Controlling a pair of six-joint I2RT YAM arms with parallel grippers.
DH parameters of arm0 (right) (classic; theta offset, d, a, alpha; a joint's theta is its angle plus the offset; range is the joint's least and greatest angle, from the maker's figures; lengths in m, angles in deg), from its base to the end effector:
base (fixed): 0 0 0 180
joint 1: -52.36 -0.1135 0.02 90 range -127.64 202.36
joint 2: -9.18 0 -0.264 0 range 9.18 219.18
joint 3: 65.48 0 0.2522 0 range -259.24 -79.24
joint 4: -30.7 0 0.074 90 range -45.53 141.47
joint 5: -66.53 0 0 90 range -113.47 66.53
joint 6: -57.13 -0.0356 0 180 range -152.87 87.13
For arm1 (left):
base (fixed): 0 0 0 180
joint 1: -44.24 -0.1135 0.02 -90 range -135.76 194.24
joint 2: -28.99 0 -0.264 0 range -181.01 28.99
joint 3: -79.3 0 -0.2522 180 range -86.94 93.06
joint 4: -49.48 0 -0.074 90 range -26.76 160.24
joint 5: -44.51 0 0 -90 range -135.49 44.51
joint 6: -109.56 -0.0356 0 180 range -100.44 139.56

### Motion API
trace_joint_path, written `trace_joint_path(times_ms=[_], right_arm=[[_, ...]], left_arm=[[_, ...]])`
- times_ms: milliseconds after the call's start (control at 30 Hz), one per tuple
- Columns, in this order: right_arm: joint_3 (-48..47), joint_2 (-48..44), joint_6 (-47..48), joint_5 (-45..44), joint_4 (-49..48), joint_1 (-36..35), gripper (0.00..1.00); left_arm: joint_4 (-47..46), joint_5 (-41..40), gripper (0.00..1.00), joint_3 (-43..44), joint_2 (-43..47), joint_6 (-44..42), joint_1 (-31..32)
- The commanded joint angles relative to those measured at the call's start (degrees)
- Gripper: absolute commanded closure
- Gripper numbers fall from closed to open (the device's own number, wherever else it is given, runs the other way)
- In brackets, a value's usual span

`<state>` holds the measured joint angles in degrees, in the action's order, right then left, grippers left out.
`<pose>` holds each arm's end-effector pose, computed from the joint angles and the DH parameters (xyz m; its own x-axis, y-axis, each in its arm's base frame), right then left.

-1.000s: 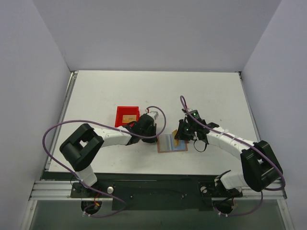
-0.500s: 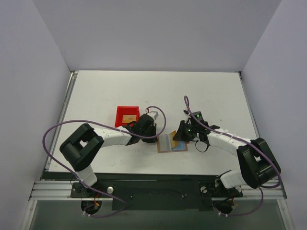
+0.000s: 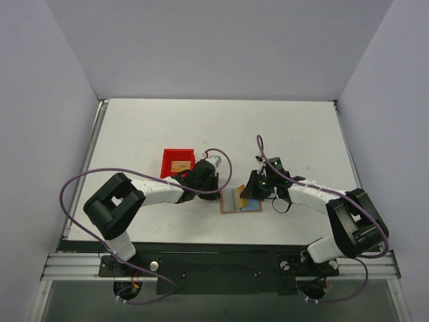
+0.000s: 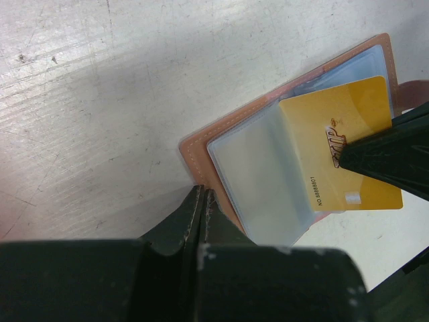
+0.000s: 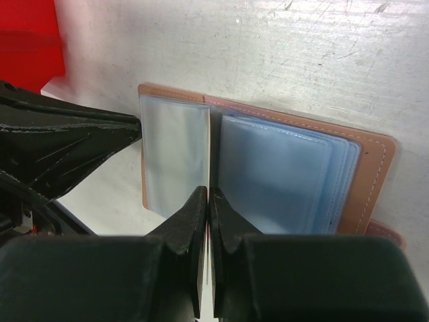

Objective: Put the credit cards into the card holder
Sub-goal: Insert the credit card into the card holder.

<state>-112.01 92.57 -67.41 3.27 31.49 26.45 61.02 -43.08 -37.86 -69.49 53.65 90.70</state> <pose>0.2405 0.1346 0.1598 -0.8555 0.1473 -0.4964 -0.2739 0.6848 0.6753 0.2320 -0.2463 0.1473 -0.8354 0.0662 -0.5456 0.3329 0.8508 -0.4065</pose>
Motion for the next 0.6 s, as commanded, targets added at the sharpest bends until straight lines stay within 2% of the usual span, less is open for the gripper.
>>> trace_joint_path(times_ms=[0, 333, 567], right_arm=[[0.78, 1.15, -0.26, 1.73, -2.67, 0.07, 1.00], [2.80, 2.03, -0.61, 7.44, -8.82, 0.07, 1.00], [3.42, 1.16, 0.00, 8.76, -9.35, 0.07, 1.00]], left_arm=[[-2.70, 0.40, 1.00, 0.14, -0.49, 0.37, 0.13], [-2.97, 0.66, 1.00, 0.40, -0.75, 0.37, 0.21], [-2.97, 0.66, 1.00, 0.49, -0.84, 0.28, 0.13]])
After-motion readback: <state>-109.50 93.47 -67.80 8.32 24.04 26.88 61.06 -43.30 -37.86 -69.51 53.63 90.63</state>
